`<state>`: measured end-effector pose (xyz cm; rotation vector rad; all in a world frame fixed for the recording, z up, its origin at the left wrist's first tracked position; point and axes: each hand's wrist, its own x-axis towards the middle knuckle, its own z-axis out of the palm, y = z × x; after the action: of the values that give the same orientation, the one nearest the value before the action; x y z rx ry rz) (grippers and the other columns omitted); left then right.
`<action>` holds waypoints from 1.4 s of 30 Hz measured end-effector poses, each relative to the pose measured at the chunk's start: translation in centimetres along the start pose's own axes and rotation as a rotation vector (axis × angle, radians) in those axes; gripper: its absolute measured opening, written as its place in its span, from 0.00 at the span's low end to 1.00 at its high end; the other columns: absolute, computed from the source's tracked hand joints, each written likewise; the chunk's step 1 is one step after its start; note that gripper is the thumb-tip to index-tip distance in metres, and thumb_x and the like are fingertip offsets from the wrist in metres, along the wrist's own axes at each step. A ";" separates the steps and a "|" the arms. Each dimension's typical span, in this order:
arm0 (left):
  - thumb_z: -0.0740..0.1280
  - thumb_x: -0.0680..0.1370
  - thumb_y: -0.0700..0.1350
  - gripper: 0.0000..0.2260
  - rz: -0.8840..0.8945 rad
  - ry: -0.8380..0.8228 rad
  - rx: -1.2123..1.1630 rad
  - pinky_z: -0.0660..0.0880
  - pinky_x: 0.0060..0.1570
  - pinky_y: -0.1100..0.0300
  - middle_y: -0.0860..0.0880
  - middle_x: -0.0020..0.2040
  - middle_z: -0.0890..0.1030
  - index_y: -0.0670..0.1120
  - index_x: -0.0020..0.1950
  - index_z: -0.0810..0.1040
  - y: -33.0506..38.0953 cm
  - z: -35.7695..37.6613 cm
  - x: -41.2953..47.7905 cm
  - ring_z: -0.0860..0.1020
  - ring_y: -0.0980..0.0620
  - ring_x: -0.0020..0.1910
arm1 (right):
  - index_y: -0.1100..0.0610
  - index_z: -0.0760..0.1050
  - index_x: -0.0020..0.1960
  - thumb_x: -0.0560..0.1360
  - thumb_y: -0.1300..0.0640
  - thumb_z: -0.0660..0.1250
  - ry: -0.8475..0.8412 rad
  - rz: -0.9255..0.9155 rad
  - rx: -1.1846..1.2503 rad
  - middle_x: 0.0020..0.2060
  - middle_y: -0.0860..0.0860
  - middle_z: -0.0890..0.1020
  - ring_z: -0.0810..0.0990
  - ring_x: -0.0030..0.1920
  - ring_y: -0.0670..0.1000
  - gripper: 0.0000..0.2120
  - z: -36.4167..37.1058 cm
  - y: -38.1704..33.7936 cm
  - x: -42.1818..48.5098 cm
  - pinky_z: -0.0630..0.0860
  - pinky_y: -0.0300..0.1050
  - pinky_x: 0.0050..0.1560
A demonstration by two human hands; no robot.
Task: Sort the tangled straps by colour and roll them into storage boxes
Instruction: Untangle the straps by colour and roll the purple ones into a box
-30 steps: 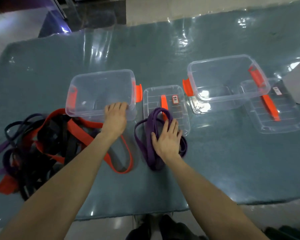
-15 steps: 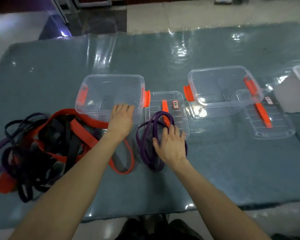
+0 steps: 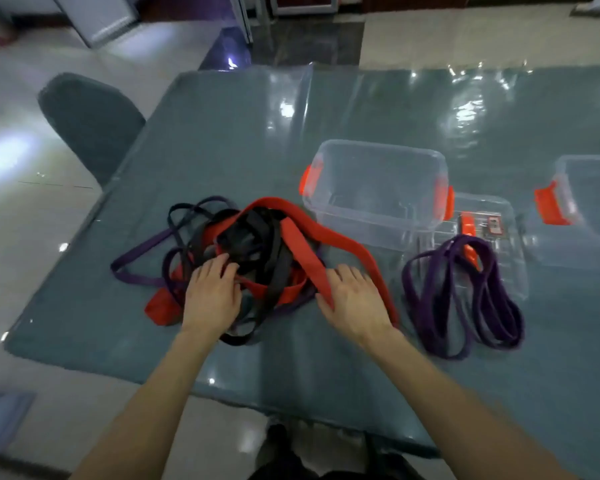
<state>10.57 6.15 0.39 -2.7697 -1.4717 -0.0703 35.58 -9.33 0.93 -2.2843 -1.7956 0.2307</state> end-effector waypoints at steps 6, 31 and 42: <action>0.68 0.78 0.36 0.19 -0.236 0.011 -0.217 0.80 0.50 0.38 0.39 0.61 0.81 0.41 0.69 0.77 -12.7 -0.6 0.7 0.82 0.33 0.53 | 0.58 0.67 0.82 0.75 0.33 0.72 0.126 -0.196 0.079 0.80 0.60 0.69 0.61 0.84 0.61 0.44 2.8 -12.5 8.0 0.60 0.67 0.81; 0.77 0.65 0.78 0.33 -0.265 -0.689 -0.975 0.77 0.64 0.52 0.55 0.58 0.84 0.56 0.58 0.81 -18.6 2.4 9.0 0.82 0.52 0.60 | 0.40 0.57 0.85 0.79 0.27 0.62 -0.195 0.015 0.182 0.86 0.45 0.56 0.52 0.86 0.51 0.39 11.3 -15.6 11.5 0.66 0.67 0.79; 0.68 0.83 0.43 0.04 0.066 -0.498 -0.465 0.74 0.47 0.52 0.47 0.48 0.84 0.47 0.52 0.83 -21.1 -2.5 10.1 0.81 0.45 0.49 | 0.50 0.76 0.74 0.85 0.32 0.56 -0.146 0.114 0.217 0.73 0.52 0.78 0.69 0.78 0.56 0.30 6.6 -17.0 15.0 0.63 0.64 0.79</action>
<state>-1.40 26.29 2.93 -3.3924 -1.6270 0.3474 21.57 9.57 -0.54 -2.2662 -1.6148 0.5959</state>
